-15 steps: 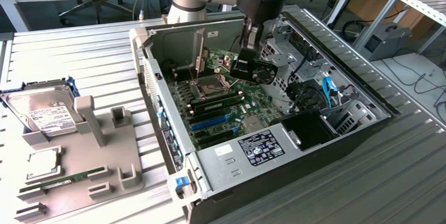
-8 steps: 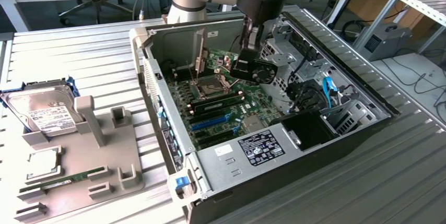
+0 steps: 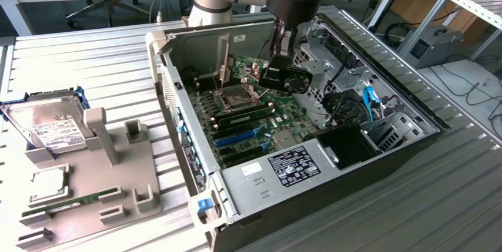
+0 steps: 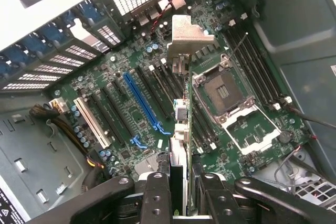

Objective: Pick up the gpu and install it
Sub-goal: 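Insert the gpu into the slot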

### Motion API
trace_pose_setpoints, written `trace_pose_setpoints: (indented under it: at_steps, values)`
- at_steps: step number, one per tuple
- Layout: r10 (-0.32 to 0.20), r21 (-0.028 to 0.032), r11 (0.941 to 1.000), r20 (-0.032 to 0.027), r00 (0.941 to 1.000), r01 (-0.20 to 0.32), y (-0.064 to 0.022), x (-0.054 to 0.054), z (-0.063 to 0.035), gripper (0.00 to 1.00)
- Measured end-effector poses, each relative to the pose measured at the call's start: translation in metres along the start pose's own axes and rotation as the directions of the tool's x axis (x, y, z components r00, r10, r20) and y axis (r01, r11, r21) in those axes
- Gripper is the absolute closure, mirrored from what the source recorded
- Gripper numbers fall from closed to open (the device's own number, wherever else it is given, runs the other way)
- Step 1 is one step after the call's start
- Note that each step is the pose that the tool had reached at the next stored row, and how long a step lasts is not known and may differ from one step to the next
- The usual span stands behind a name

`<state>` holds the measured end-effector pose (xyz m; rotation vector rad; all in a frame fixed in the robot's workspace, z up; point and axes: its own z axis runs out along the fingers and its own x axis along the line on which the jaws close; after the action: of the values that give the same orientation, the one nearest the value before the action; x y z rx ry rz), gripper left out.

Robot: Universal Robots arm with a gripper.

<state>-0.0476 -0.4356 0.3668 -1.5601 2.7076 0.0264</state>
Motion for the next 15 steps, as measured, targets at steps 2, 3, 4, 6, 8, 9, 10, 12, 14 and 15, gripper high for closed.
trace_pose_setpoints:
  at_steps: [2,3,4,6,8,9,10,12,14,15]
  values:
    - [-0.01,-0.0002,0.9999,-0.0001,0.9999,0.01,0.0,0.0,0.0,0.74]
    - [-0.014,-0.0003,0.9999,-0.0001,0.9999,0.014,0.0,0.0,0.0,0.74]
    - [-0.017,-0.0004,0.9998,-0.0001,0.9998,0.017,0.0,0.0,0.0,0.74]
    - [-0.024,-0.0005,0.9997,-0.0002,0.9997,0.024,0.0,0.0,0.0,0.74]
    - [-0.03,-0.0007,0.9995,-0.0002,0.9995,0.03,0.0,0.0,0.0,0.74]
    - [-0.033,-0.0007,0.9995,-0.0002,0.9995,0.033,0.0,0.0,0.0,0.74]
    - [-0.036,-0.0008,0.9993,-0.0003,0.9993,0.036,0.0,0.0,0.0,0.74]
    - [-0.043,-0.001,0.9991,-0.0003,0.9991,0.043,0.0,0.0,0.0,0.74]
    - [-0.049,-0.0011,0.9988,-0.0003,0.9988,0.049,0.0,0.0,0.0001,0.74]
    - [-0.053,-0.0012,0.9986,-0.0002,0.9986,0.053,0.0,0.0,0.0001,0.74]
